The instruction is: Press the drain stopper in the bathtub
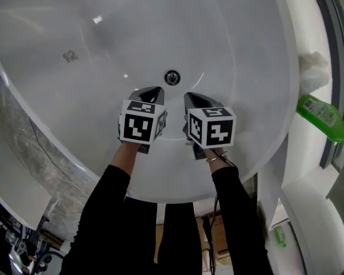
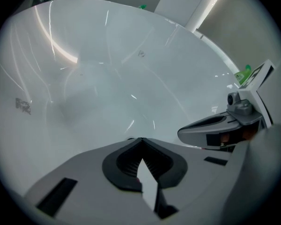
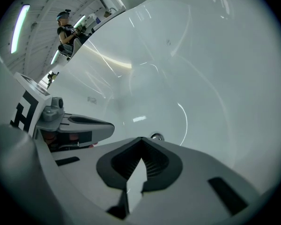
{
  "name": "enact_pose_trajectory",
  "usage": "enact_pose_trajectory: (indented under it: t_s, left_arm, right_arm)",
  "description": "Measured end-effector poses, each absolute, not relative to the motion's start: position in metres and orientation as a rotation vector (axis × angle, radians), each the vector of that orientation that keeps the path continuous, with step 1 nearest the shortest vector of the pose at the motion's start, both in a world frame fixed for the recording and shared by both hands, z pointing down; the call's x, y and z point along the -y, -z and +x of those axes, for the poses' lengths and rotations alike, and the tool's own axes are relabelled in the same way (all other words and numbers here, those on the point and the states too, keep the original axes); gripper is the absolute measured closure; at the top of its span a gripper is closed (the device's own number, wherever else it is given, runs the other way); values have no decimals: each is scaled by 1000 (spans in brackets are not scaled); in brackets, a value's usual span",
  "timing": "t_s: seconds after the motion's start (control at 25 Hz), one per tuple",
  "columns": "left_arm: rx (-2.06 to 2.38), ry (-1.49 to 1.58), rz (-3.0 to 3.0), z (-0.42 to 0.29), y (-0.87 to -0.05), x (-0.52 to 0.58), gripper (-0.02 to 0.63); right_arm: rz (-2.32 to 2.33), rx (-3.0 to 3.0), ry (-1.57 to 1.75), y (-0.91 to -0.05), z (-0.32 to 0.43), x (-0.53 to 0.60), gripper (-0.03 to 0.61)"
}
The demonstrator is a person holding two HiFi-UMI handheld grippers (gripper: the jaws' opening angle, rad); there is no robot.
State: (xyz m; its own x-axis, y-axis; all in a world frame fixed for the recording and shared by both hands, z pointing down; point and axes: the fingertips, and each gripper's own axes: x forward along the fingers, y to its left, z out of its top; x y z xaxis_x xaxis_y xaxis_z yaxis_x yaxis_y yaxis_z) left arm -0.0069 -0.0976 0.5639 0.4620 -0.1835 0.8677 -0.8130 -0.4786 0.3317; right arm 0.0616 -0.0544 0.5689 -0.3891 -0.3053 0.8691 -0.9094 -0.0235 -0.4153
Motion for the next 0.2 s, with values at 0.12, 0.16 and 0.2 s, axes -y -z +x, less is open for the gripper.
enact_pose_trajectory:
  t_s: [0.12,0.16,0.2]
  left_arm:
    - [838,-1015,1936,-7,-556,96,609]
    - [839,-1012,1938,-8,-553,94,609]
    - [840,-1010,1939,-8,-550,93,609]
  right_arm:
    - [1283,1715,-1452,-561,64,50,577]
    - [1285,1715,-1456,-559,65,48,577]
    - [1286,1715,-1460,-557,65,47,577]
